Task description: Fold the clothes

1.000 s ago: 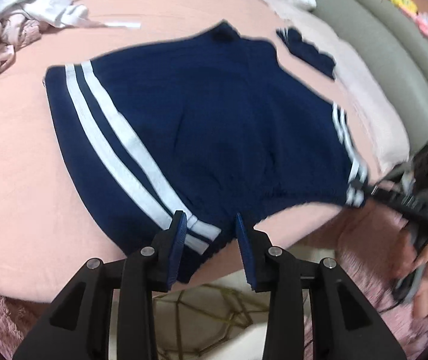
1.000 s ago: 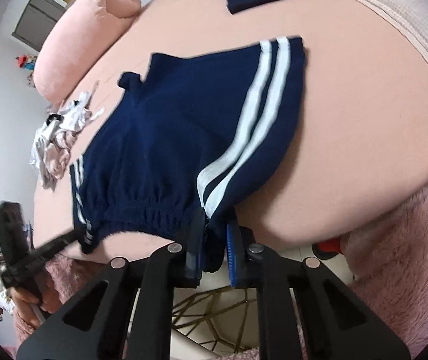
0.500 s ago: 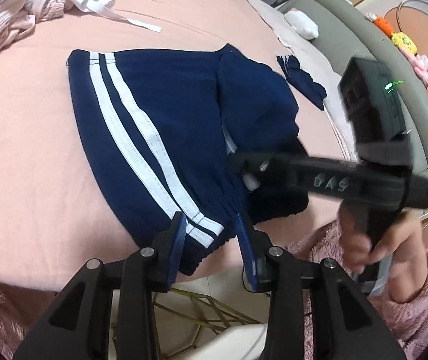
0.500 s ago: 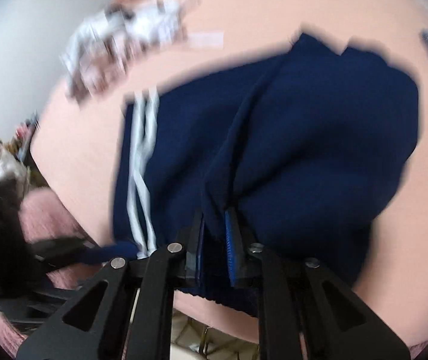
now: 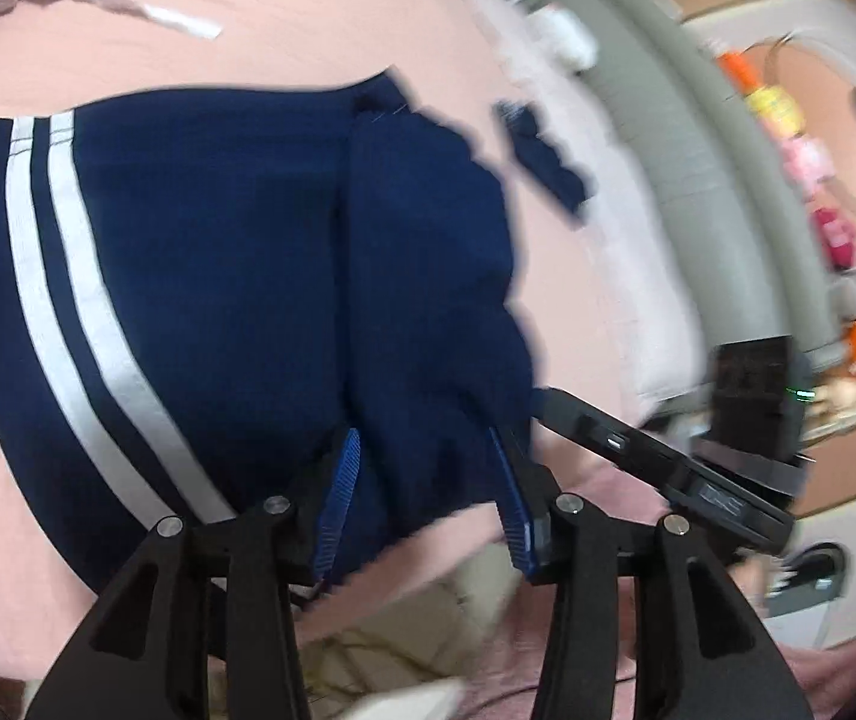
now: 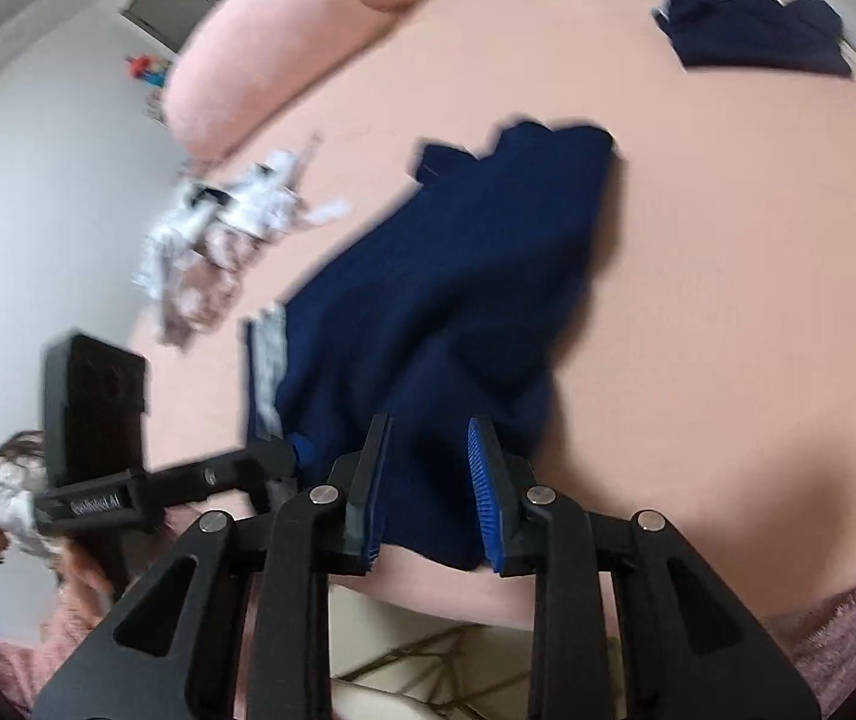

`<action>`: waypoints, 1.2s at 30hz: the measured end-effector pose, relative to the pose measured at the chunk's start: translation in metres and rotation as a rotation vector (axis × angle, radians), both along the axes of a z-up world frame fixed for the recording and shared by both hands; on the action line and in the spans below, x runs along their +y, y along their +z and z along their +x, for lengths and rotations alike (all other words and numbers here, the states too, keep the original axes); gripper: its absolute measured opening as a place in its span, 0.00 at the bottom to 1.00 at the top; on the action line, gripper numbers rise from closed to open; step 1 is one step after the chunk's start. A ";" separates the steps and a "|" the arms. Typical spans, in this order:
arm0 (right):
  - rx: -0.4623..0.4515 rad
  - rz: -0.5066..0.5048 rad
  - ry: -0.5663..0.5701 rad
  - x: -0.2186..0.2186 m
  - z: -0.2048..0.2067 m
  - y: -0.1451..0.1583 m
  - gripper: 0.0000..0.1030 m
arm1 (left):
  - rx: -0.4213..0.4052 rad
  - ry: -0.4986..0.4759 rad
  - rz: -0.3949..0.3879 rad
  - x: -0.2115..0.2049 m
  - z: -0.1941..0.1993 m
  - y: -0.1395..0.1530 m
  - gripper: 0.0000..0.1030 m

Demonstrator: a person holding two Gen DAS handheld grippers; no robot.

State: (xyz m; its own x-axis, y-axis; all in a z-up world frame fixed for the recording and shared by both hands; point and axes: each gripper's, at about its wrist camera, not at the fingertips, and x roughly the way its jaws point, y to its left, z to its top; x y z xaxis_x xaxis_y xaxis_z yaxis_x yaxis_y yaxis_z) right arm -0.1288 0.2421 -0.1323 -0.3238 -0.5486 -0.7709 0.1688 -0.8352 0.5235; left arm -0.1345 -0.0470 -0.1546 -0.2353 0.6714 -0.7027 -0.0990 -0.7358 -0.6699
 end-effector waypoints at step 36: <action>0.039 0.365 0.254 -0.077 -0.005 -0.008 0.43 | 0.000 0.178 -0.192 -0.027 0.047 0.001 0.10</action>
